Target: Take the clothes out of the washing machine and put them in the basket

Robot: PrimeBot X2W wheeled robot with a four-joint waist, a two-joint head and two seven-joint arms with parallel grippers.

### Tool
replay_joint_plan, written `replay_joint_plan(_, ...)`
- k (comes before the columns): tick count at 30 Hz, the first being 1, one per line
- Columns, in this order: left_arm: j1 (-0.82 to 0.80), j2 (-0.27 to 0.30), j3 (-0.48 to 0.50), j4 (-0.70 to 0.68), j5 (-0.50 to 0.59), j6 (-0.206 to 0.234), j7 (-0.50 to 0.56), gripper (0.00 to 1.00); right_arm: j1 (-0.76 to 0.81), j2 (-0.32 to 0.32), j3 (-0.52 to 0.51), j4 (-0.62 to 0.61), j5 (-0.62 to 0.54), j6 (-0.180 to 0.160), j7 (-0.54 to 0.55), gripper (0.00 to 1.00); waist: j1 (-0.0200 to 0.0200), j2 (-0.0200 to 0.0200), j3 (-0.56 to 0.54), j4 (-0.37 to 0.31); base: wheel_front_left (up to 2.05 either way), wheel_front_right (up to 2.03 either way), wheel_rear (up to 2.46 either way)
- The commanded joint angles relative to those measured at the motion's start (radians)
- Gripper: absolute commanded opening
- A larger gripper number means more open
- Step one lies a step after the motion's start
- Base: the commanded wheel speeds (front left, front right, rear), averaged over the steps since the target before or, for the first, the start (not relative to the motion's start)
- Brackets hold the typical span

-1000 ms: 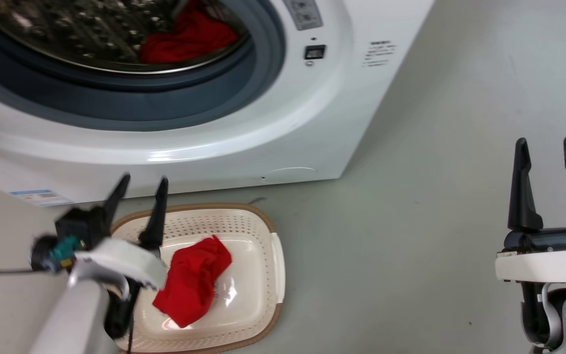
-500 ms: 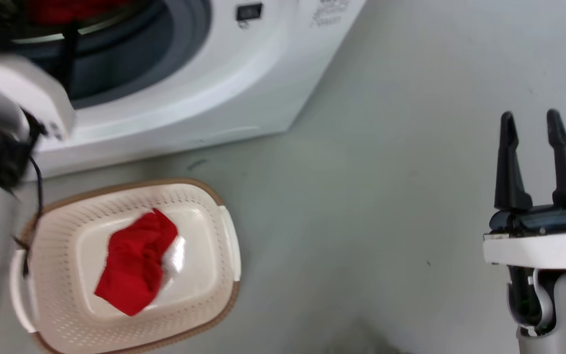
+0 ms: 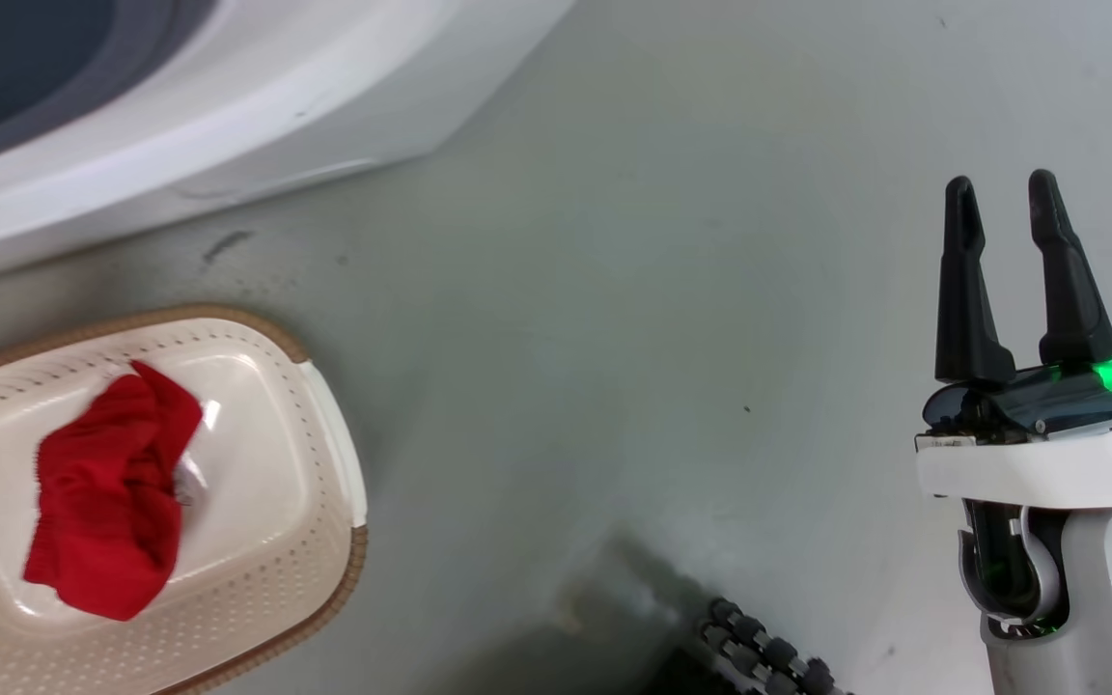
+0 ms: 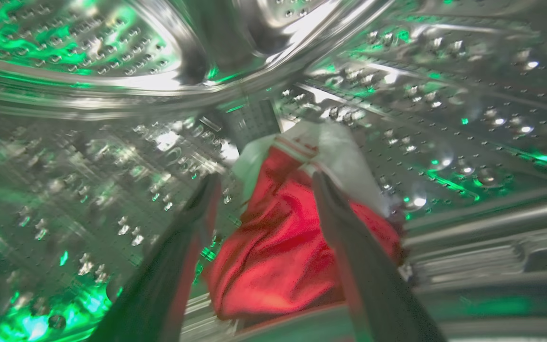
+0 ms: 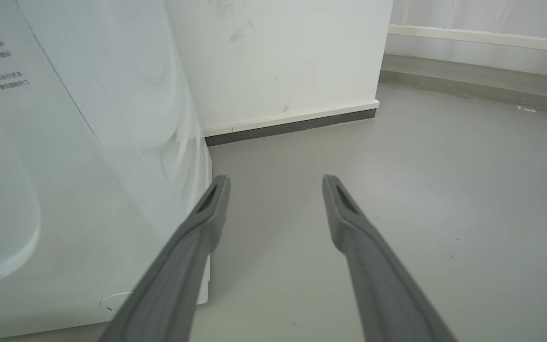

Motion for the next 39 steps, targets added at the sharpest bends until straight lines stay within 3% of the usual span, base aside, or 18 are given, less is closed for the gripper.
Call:
replay_joint_plan(1, -0.033, -0.007, 0.013, 0.033, -0.011, 0.026, 0.017, 1.0, -0.016, 0.003, 0.008, -0.01, 0.014, -0.001, -0.002, 1.0, -0.0002, 0.0, 0.046, -0.033, 0.0, 0.0, 0.0)
replay_joint_plan(4, -0.097, -0.001, 0.003, 0.085, 0.005, 0.047, 0.071, 1.0, -0.019, 0.002, 0.027, -0.011, 0.027, -0.001, -0.002, 1.0, -0.0002, 0.0, 0.068, -0.049, 0.0, 0.0, 0.0)
replay_joint_plan(11, -0.129, 0.016, -0.031, 0.178, 0.016, 0.039, 0.173, 1.0, 0.01, 0.002, 0.034, -0.02, 0.046, -0.001, -0.002, 1.0, -0.0002, 0.0, 0.099, -0.063, 0.0, 0.0, 0.0)
replay_joint_plan(27, -0.128, 0.007, -0.097, 0.276, 0.012, 0.012, 0.249, 1.0, 0.015, 0.002, 0.028, -0.037, 0.048, -0.001, -0.002, 1.0, -0.0002, 0.0, 0.136, -0.049, 0.0, 0.0, 0.0)
replay_joint_plan(28, -0.128, 0.007, -0.1, 0.283, 0.011, 0.011, 0.249, 0.86, 0.014, 0.002, 0.027, -0.037, 0.048, -0.001, -0.002, 1.0, -0.0002, 0.0, 0.138, -0.048, 0.0, 0.0, 0.0)
replay_joint_plan(29, -0.128, 0.006, -0.102, 0.287, 0.01, 0.009, 0.247, 0.0, 0.013, 0.002, 0.026, -0.036, 0.049, -0.001, -0.002, 1.0, -0.0002, 0.0, 0.139, -0.048, 0.0, 0.0, 0.0)
replay_joint_plan(39, -0.181, 0.032, -0.109, 0.279, 0.012, 0.004, 0.116, 0.0, -0.011, 0.002, 0.038, -0.026, 0.043, -0.001, -0.002, 1.0, -0.0002, 0.0, 0.13, -0.052, 0.0, 0.0, 0.0)
